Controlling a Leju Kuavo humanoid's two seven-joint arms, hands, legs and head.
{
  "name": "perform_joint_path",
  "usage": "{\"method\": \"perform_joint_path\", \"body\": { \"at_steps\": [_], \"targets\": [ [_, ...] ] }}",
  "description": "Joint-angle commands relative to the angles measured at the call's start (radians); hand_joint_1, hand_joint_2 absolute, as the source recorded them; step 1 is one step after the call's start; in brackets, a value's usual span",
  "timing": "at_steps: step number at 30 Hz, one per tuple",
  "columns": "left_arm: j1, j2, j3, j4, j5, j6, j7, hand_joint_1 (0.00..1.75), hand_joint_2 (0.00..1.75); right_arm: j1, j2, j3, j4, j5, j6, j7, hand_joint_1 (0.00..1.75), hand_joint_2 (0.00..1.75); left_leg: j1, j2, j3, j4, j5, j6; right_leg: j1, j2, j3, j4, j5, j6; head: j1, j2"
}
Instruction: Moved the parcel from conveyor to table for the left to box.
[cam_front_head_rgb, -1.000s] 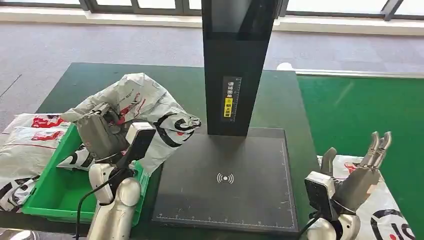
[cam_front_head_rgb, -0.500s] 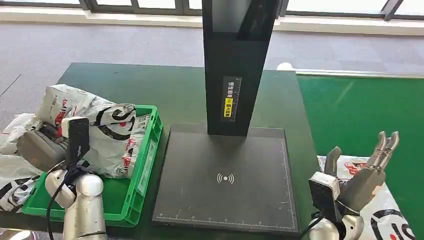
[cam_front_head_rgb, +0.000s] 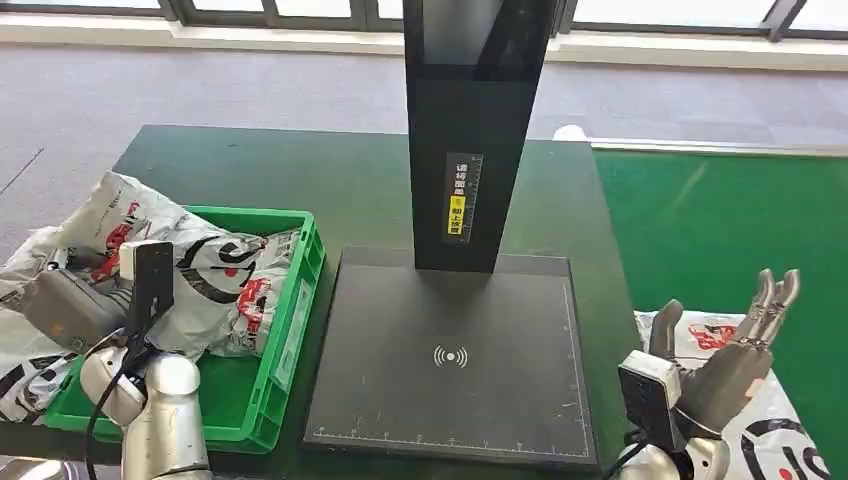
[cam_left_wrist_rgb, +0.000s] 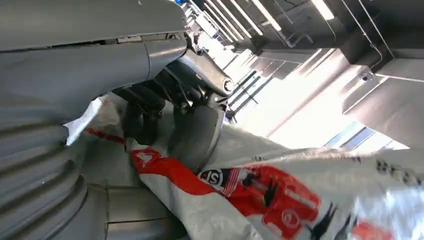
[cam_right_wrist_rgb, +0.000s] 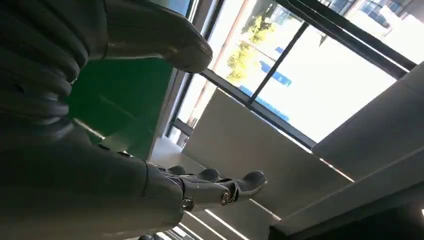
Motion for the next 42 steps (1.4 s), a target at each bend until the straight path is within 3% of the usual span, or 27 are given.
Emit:
{"method": "perform_joint_path", "body": {
  "at_steps": [1,8,13,29,35,42],
  "targets": [
    [-0.036,-0.018,0.008,0.027,-0.034,0.002,0.010,0.00,0.00,0.002,0.027,-0.052,-0.001,-0.003,0.005,0.002,0.00,1.75,0.000,-0.001,-0.001,-0.002,0.002,0.000,0.000,-0.002,0.000,-0.002,0.001,-0.001,0.000,0.000],
    [-0.033,-0.004,-0.021,0.043,-0.063,0.002,0.046,0.00,0.00,0.000,0.030,-0.055,-0.003,0.002,0.008,0.007,0.00,1.75,0.000,-0.002,-0.001,-0.001,0.002,0.000,0.000,-0.003,-0.001,-0.001,0.001,-0.001,0.000,0.000],
    [-0.031,0.072,-0.142,0.139,-0.104,0.002,0.182,0.00,0.00,0.001,0.032,-0.064,-0.009,0.012,0.014,0.016,0.00,1.75,0.000,-0.003,-0.002,-0.004,0.004,0.000,0.000,-0.005,-0.001,-0.004,0.003,-0.001,0.000,0.000],
    [-0.030,0.077,-0.150,0.147,-0.106,0.002,0.191,0.00,0.00,0.000,0.032,-0.065,-0.009,0.013,0.016,0.017,0.00,1.75,0.000,0.000,-0.001,-0.002,0.002,0.000,0.000,-0.002,-0.001,-0.002,0.002,-0.001,0.000,0.000],
    [-0.033,0.132,-0.215,0.205,-0.174,-0.074,0.326,0.00,0.00,-0.007,0.036,-0.074,-0.011,0.027,0.033,0.032,0.00,1.75,0.000,0.000,-0.001,-0.003,0.003,0.000,0.000,-0.002,-0.001,-0.003,0.002,-0.001,0.000,0.000],
    [-0.042,0.149,-0.217,0.256,-0.251,-0.180,0.405,0.00,0.00,-0.010,0.043,-0.080,-0.002,0.057,0.069,0.057,0.00,1.75,0.000,0.000,-0.001,-0.003,0.003,0.000,0.000,-0.002,-0.001,-0.003,0.002,-0.001,0.000,0.000]
  ]
}}
